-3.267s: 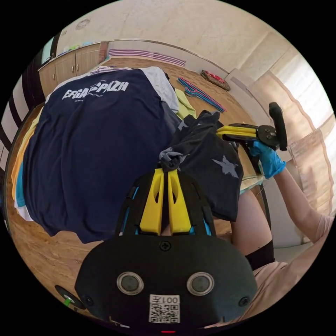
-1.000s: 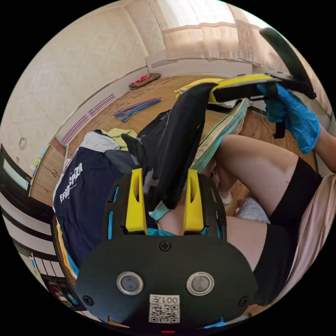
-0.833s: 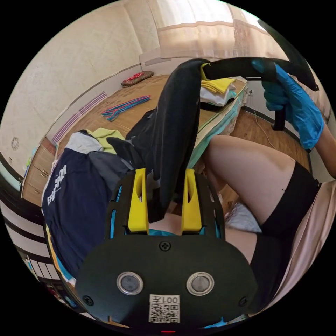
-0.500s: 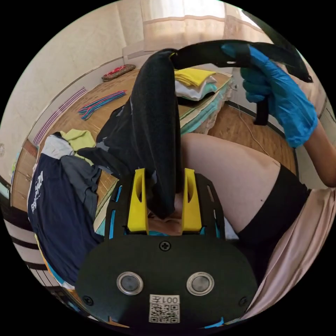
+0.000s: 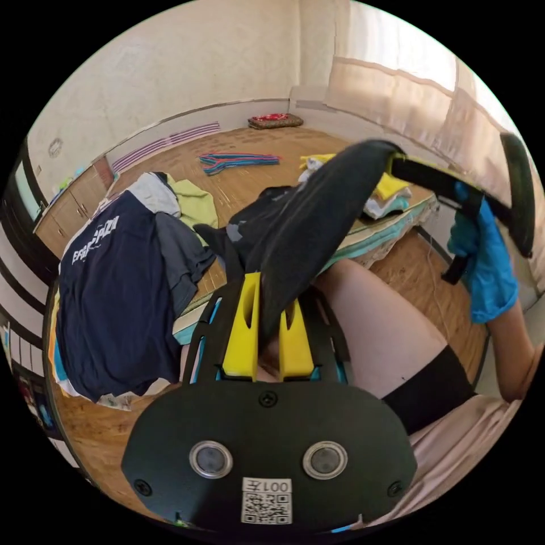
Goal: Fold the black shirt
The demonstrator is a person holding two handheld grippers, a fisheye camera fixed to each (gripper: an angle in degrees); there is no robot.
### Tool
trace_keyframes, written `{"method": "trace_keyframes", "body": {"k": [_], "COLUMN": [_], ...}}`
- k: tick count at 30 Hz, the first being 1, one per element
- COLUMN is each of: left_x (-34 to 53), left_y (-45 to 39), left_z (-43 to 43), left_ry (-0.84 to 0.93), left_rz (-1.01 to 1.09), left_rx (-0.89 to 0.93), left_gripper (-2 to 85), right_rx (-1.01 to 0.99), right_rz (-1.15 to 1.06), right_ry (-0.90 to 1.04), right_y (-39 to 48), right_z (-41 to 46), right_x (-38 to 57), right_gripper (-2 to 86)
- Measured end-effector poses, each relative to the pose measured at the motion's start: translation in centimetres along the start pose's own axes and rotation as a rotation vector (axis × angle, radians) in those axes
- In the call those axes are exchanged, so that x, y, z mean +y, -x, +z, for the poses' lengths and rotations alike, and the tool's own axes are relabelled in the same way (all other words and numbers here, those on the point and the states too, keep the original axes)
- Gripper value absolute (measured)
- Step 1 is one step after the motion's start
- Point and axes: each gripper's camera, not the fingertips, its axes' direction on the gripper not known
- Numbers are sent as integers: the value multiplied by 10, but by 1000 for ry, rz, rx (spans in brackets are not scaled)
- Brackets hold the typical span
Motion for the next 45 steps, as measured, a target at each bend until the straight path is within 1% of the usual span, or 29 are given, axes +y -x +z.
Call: {"method": "trace_keyframes", "body": {"k": [2, 3, 6, 9, 12, 15, 17, 20, 22, 25, 28, 31, 33, 35, 37, 38, 39, 41, 42, 43, 44, 45], "left_x": [-3, -4, -11, -21, -44, -82, -122, -175, -204, -248, -287, -314, -323, -329, -328, -324, -321, -297, -289, -273, -258, -251], "left_y": [-4, -6, -15, -23, -25, -16, -5, 5, 11, 10, -8, -39, -59, -88, -117, -139, -151, -199, -210, -232, -249, -256], "left_z": [-14, -14, 1, -7, -16, -22, -24, -12, -5, -5, -17, -31, -36, -34, -19, -3, 8, 54, 65, 85, 97, 100], "left_ry": [-44, -37, 50, 8, -35, -91, -132, -127, -102, -136, -229, -332, -370, -381, -330, -264, -224, -84, -51, 14, 35, 25], "left_rz": [24, 40, 59, 65, 94, 85, 62, 63, 32, 29, 69, 176, 241, 316, 404, 483, 527, 675, 704, 755, 792, 806], "left_rx": [36, 39, 59, 59, 15, -15, -44, -111, -114, -145, -217, -244, -208, -91, 10, 86, 122, 202, 205, 196, 162, 131], "left_gripper": [12, 12, 10, 7, 7, 6, 5, 5, 5, 5, 5, 5, 5, 5, 5, 5, 4, 3, 3, 3, 3, 3], "right_rx": [30, 34, -4, 18, 47, 61, 55, 69, 73, 62, 80, 101, 101, 139, 178, 182, 178, 107, 83, 55, 70, 84], "right_rz": [-31, -38, 25, 3, -73, -160, -214, -279, -284, -240, -233, -250, -257, -286, -310, -316, -313, -230, -199, -152, -143, -144], "right_ry": [5, 21, 102, 50, 22, -19, -55, -46, -46, -102, -175, -236, -286, -308, -261, -187, -136, 101, 161, 278, 332, 327], "right_y": [-9, -12, -34, -43, -52, -73, -95, -120, -136, -171, -206, -243, -267, -296, -317, -334, -343, -382, -390, -401, -404, -403], "right_z": [-12, -12, -4, -14, -14, -2, 13, 37, 51, 63, 59, 32, 8, -21, -36, -39, -40, -32, -28, -18, -13, -12], "right_x": [10, 11, 14, 9, -11, -44, -76, -115, -136, -170, -202, -220, -217, -198, -173, -152, -141, -89, -75, -49, -26, -17], "right_gripper": [6, 6, 17, 16, 21, 21, 21, 21, 21, 21, 21, 20, 21, 22, 22, 22, 22, 22, 22, 22, 21, 21]}}
